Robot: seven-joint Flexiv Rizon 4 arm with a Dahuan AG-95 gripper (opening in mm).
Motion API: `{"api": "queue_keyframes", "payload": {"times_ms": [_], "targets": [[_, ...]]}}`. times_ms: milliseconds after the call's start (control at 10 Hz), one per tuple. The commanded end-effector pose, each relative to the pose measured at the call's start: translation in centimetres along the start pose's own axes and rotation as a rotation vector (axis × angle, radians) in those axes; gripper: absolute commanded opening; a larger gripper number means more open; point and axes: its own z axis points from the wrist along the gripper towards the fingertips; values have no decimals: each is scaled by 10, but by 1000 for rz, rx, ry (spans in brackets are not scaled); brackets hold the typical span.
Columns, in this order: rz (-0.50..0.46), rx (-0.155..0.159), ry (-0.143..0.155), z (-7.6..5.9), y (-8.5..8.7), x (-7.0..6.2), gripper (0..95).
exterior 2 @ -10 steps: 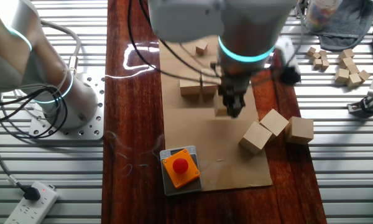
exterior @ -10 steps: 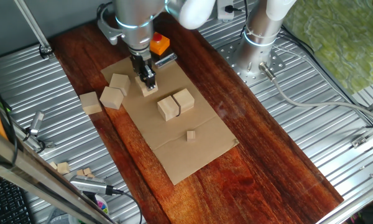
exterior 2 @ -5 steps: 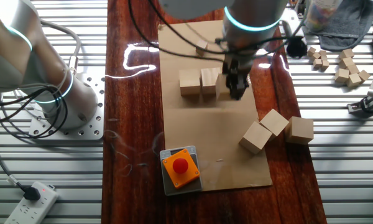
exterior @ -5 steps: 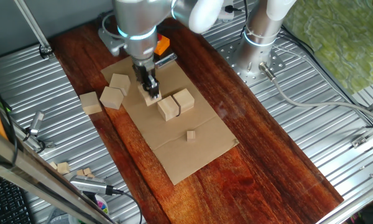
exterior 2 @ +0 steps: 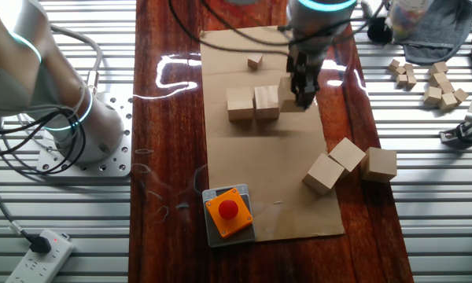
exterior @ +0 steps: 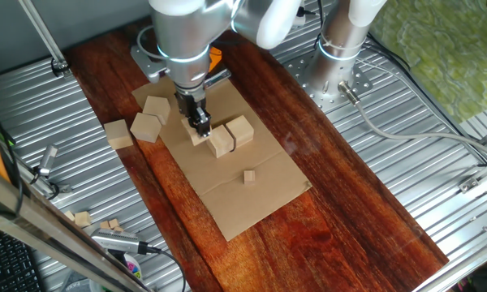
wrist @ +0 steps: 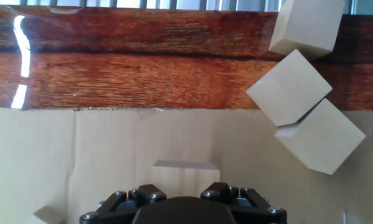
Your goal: Stack the blocks into a pyramid shape
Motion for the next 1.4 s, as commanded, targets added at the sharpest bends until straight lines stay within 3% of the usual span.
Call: {"api": "queue_keyframes", "payload": {"times_ms": [100, 1400], "targets": [[-7, 5, -15, 2, -1, -1, 0], [-39, 7, 27, 8, -1, -2, 0]]}}
